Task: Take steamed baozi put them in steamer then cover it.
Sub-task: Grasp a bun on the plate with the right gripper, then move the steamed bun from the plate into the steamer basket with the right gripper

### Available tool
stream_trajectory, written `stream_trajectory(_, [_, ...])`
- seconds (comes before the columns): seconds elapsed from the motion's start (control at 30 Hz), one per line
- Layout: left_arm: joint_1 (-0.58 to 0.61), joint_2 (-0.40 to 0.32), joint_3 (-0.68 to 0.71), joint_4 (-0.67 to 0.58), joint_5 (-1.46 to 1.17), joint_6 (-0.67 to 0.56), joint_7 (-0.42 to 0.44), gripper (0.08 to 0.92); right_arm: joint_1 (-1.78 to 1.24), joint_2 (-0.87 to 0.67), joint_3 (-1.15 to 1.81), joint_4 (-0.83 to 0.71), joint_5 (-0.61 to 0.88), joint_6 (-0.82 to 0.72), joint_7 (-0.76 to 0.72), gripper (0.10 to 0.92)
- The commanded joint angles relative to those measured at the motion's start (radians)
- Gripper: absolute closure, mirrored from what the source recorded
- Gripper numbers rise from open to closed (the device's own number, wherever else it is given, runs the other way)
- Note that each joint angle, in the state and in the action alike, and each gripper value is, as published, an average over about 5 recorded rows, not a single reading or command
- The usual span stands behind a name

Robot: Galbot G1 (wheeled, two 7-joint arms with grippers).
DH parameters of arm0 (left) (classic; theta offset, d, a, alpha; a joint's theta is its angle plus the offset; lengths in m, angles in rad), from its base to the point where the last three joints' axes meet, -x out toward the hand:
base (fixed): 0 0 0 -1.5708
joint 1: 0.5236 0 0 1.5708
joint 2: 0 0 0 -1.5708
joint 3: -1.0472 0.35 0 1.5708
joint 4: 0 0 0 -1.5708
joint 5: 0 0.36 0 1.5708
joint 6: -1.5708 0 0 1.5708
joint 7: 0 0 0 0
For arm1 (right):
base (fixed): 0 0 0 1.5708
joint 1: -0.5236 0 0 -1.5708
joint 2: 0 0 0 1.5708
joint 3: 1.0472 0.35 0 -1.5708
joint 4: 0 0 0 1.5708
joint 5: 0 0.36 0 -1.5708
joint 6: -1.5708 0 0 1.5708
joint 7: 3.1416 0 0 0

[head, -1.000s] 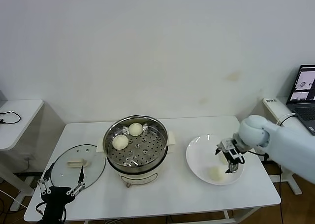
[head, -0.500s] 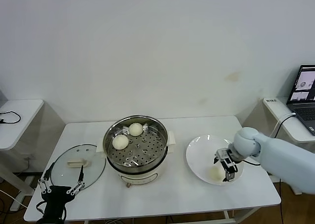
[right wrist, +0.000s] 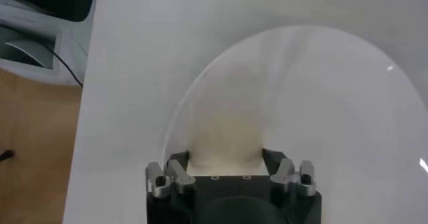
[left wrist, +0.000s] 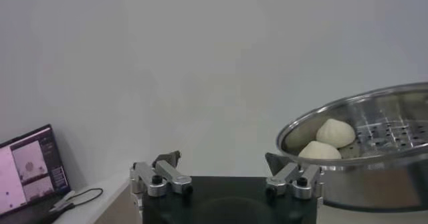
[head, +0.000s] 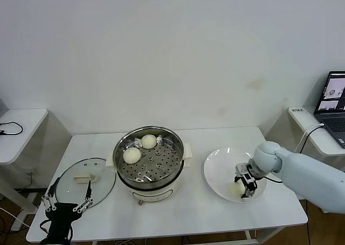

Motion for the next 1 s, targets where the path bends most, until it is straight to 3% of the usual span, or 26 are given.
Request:
stream_trajectory(0.03, [0.0,0.0,0.002,-0.003,0.0,0.0,0.0,0.177,0.016,0.016,0.006,-0.034,0.001,0.006,-0.017,0.396])
stream_trajectory(0.67, [-0.01,0.011,0.001,-0.002,-0.007,0.001,0.0,0.177,0.381,0.029,-0.001,-0.026,0.158,0.007,-0.098,0.406])
stream_trajectory(1.0, [-0.011,0.013,-0.003,-0.008,-0.014,0.0,-0.001,0.177,0.68,0.184,-0.165,-0.017,0.283,-0.01,-0.064,0.398])
